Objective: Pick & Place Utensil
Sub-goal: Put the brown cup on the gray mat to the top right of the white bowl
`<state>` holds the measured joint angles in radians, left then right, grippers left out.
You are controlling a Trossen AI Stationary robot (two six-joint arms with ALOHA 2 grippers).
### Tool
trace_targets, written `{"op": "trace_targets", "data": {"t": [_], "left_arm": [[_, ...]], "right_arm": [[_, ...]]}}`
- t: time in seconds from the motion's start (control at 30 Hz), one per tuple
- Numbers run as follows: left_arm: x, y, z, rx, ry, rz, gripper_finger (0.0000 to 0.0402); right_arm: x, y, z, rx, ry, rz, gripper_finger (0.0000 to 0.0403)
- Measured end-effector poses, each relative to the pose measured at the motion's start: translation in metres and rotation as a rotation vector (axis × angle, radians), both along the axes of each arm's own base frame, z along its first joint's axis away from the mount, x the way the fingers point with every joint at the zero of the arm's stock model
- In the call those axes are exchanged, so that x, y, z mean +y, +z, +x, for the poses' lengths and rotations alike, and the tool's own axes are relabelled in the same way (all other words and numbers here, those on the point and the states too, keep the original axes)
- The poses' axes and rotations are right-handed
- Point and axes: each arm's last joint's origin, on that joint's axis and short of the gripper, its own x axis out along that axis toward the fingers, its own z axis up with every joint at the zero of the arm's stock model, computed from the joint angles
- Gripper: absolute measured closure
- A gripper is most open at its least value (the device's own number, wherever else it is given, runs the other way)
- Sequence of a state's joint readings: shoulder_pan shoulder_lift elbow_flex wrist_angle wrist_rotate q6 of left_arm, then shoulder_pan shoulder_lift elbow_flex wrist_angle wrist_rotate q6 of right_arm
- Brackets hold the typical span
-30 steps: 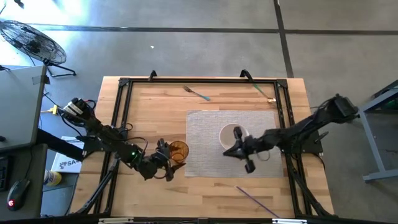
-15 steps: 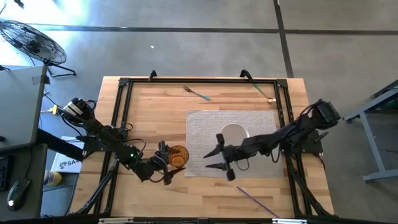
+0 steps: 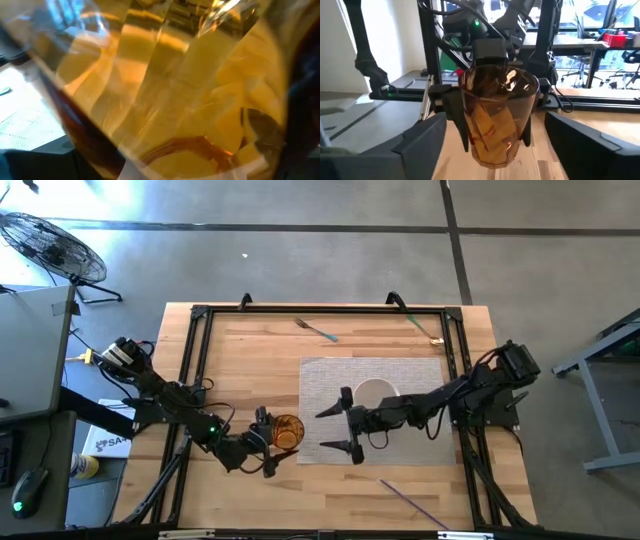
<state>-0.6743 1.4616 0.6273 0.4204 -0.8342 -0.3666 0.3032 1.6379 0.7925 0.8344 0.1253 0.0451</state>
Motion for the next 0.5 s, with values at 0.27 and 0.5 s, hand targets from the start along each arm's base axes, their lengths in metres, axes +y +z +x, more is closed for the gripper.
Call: {"op": "trace_targets", "data": {"t": [0.27, 0.5], "left_arm": [[-0.001, 0.003, 0.002, -0.028, 0.001, 0.009, 0.0057], [0.001, -0.006, 0.007, -0.005, 0.005, 0.036, 0.0057]], "right_arm": [[-0.015, 0.001, 0.004, -0.001, -0.02, 0.046, 0.0007], [-0.014, -0.013, 0.016, -0.032, 0.026, 0.032, 0.0003]]}}
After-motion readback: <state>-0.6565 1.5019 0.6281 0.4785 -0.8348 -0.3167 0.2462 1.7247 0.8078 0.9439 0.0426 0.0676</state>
